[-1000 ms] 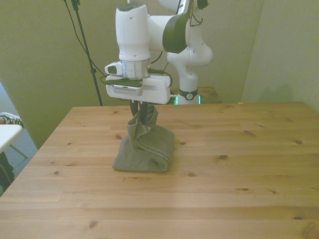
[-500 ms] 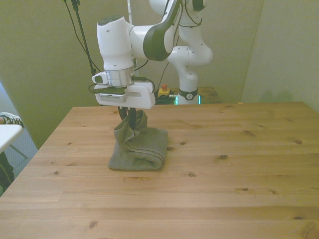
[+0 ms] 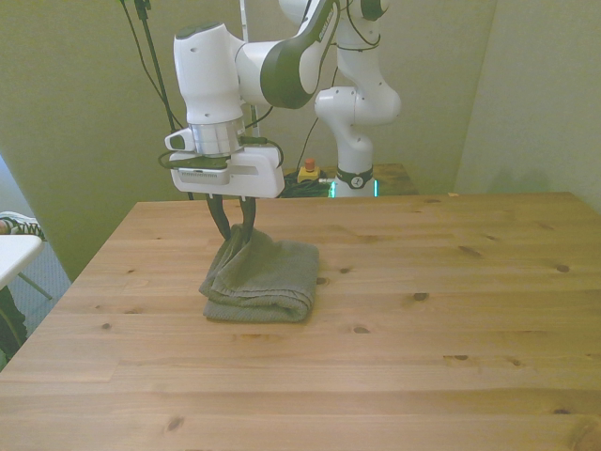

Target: Fold the towel

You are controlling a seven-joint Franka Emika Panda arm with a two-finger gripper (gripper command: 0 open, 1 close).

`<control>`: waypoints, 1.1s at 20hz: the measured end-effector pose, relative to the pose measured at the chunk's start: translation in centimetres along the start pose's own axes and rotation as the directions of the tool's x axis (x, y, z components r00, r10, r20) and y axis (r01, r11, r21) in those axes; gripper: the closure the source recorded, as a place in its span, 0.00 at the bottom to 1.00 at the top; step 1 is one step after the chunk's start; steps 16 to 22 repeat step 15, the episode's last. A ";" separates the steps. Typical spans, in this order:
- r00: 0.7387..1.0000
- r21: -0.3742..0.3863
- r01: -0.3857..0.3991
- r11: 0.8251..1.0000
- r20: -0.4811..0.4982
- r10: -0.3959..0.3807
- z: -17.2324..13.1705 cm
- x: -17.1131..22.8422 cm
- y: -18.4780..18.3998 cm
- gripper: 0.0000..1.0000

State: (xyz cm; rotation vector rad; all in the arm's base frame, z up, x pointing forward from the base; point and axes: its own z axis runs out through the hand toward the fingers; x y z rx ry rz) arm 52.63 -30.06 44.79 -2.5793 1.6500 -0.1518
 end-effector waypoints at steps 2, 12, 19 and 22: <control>1.000 0.013 0.020 1.000 -0.001 -0.020 -1.1 -1.1 -0.5 0.00; 0.997 -0.096 0.074 0.993 -0.009 -0.075 -4.7 -17.5 -3.7 0.00; 0.991 -0.119 0.135 0.984 0.001 -0.136 -5.4 -24.5 -3.2 0.00; 0.991 -0.119 0.135 0.984 0.001 -0.136 -5.4 -24.5 -3.2 0.00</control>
